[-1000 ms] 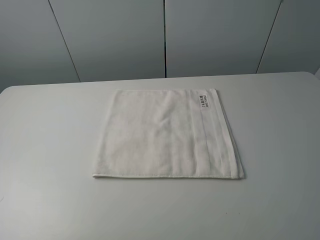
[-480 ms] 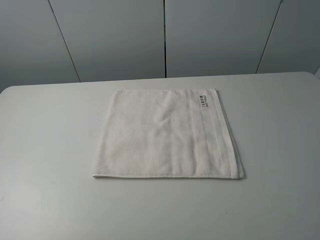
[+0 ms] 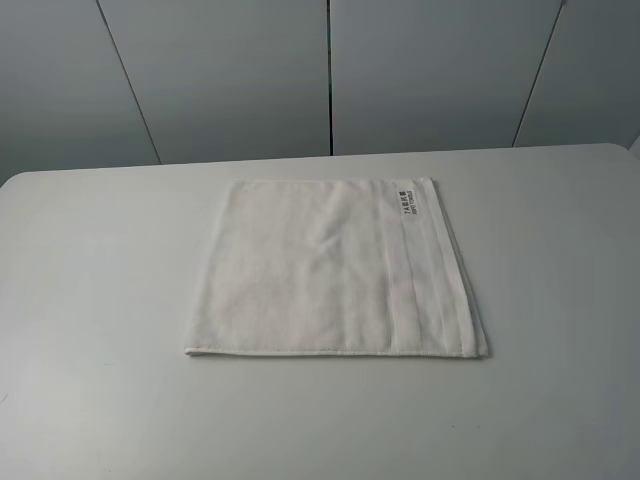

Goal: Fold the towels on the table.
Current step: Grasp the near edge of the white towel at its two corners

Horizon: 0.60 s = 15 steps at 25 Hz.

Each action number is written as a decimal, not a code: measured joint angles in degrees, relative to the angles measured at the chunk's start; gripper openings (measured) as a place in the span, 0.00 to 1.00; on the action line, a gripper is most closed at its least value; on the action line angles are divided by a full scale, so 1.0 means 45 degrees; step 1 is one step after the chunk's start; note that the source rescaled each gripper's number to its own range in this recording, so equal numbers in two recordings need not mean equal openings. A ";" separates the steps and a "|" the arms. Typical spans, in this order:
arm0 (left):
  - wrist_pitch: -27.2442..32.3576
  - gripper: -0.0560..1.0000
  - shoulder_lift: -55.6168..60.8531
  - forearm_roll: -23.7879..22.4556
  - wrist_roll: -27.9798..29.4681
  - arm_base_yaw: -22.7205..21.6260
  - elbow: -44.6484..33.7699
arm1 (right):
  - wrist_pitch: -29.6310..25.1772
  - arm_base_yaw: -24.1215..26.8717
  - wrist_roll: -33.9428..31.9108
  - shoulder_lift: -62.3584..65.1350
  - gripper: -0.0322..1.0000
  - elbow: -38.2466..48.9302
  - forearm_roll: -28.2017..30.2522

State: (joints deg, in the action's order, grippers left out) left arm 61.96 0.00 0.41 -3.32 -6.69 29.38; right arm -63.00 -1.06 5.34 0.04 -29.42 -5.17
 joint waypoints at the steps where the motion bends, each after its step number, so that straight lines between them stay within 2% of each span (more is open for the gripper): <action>1: 0.0000 1.00 0.0000 0.0000 0.0000 0.0000 0.0000 | 0.0000 0.0000 0.0000 0.0000 1.00 0.0000 0.0000; 15: 0.0000 1.00 0.0000 0.0000 0.0000 0.0000 0.0000 | 0.0000 0.0000 -0.0227 0.0000 1.00 0.0000 0.0000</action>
State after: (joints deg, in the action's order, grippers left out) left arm 61.96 0.00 0.41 -3.32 -6.69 29.38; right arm -63.00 -1.06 4.32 0.04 -29.42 -5.17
